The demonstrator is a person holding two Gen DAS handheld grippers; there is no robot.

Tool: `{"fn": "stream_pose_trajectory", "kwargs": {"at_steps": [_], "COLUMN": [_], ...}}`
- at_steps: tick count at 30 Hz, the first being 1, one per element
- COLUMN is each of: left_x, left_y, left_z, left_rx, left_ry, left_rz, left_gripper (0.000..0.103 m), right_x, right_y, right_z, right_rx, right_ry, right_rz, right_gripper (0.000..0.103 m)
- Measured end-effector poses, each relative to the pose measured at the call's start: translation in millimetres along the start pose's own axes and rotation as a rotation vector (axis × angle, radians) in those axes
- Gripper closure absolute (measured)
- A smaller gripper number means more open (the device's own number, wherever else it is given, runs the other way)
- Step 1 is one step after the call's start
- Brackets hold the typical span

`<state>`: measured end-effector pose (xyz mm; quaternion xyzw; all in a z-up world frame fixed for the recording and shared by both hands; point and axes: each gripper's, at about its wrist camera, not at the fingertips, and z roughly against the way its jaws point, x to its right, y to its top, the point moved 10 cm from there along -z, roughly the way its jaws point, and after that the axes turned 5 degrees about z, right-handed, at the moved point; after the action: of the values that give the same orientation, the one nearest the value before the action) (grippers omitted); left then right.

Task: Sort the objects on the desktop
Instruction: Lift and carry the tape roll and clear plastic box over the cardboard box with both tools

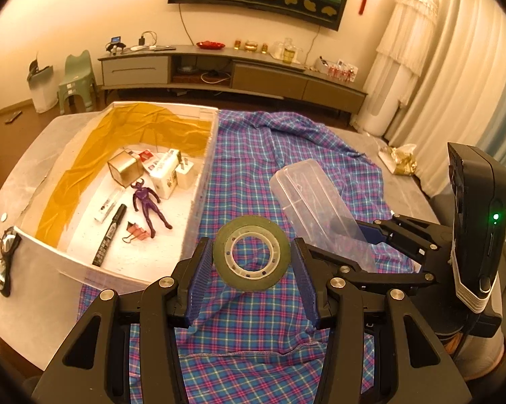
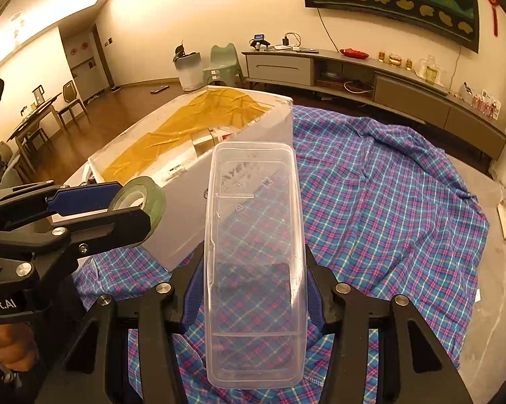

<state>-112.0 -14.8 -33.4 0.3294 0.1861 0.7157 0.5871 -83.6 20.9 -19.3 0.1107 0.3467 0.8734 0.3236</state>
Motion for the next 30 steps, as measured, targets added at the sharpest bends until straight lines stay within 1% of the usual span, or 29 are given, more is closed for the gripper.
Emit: {"fn": "stream_pose_trajectory", "kwargs": {"at_steps": [5,15,26,30], "left_x": [-19.1,-69.1,-121.5,-139.0], "left_y": [6.2,19.9,46.9,57.1], "left_z": [5.9,16.7,25.8,25.6], "left_rx": [0.011,0.036,0.087,0.102], "left_ry": [-0.012,-0.031,-0.017,-0.007], "left_rz": [0.035,0.133,0.208,0.232], "left_gripper": [0.054,0.054,0.054,0.054], "right_x": [-13.4,-39.2,-63.3,-70.2], "right_y": [13.3,45.9,85.0,95.5], "right_z": [-1.1,-3.9,-17.4,-25.9], "right_rx": [-0.001,0.003,0.001,-0.006], "right_ry": [-0.005,0.0,0.049,0.048], "right_rz": [0.033,0.086,0.098,0.113], "right_gripper": [0.05,0.05,0.05,0.05]}}
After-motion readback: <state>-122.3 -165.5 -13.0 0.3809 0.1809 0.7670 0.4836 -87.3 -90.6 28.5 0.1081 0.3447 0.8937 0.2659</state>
